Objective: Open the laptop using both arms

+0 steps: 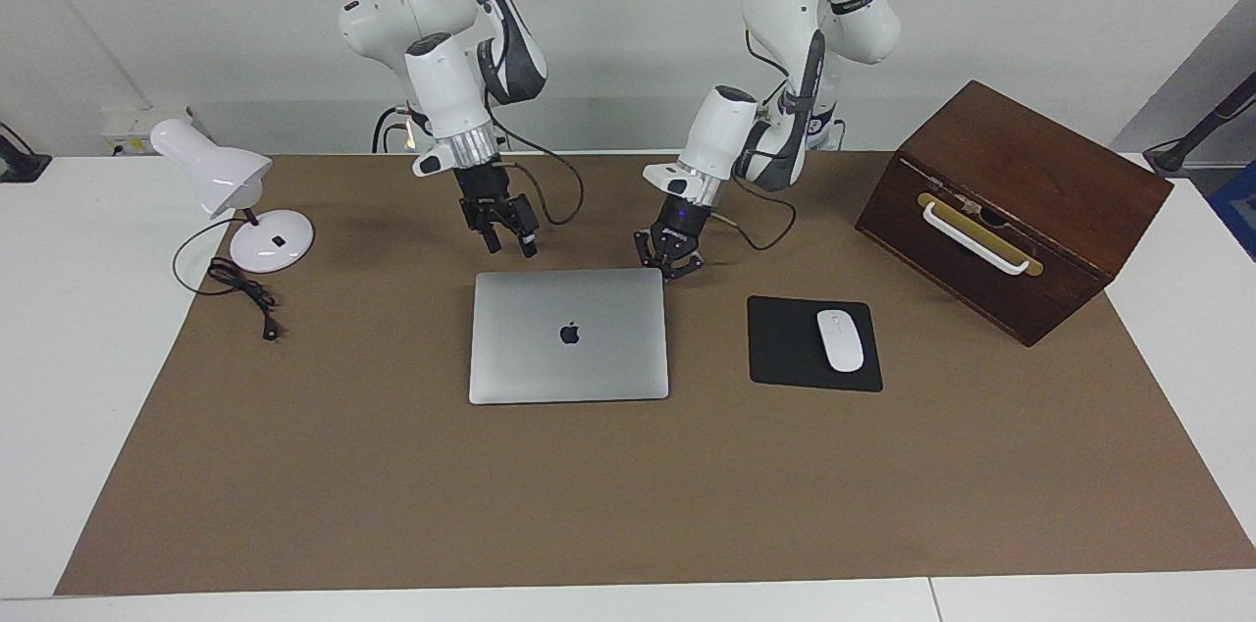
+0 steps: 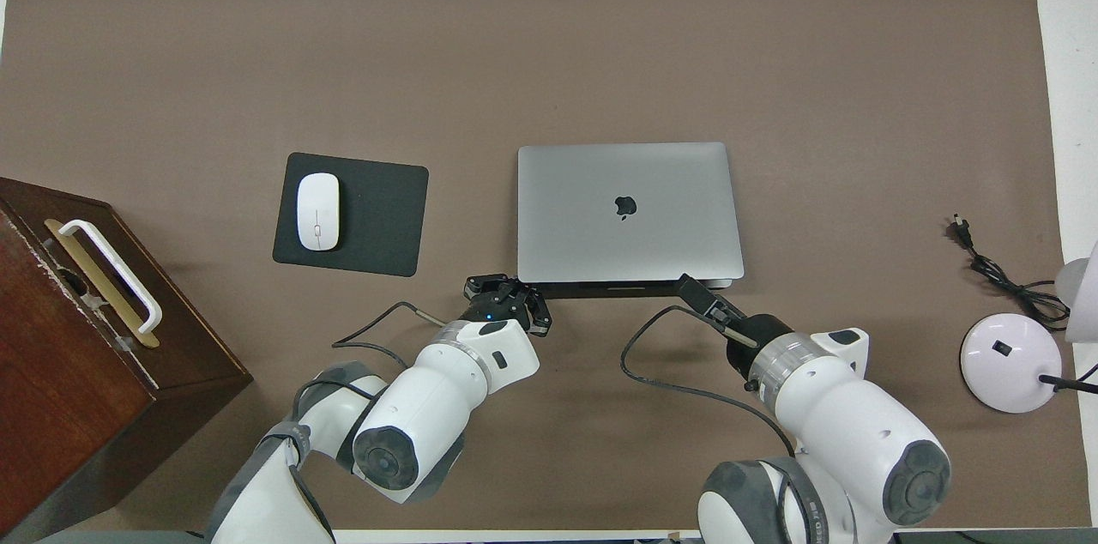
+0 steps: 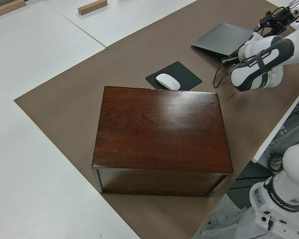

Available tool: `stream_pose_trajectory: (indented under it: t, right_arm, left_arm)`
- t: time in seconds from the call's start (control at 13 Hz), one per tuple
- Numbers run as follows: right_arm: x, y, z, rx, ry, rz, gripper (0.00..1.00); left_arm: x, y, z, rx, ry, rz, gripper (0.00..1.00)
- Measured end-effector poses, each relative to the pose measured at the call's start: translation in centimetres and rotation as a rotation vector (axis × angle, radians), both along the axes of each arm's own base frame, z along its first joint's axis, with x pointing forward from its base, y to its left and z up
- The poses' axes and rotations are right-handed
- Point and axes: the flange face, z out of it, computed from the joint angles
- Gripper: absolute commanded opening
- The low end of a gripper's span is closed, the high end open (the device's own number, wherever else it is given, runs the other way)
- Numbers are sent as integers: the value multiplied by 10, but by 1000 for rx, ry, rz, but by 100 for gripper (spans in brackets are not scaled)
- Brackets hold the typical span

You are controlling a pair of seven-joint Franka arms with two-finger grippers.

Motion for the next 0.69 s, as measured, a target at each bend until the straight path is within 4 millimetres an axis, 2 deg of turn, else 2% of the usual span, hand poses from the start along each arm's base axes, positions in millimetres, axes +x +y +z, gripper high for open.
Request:
stream_pose_trajectory:
  t: [0.69]
  right_arm:
    - [9,5,-3,-2,5,0,100]
  left_arm:
    - [0,0,-1,23,-21,-35,0]
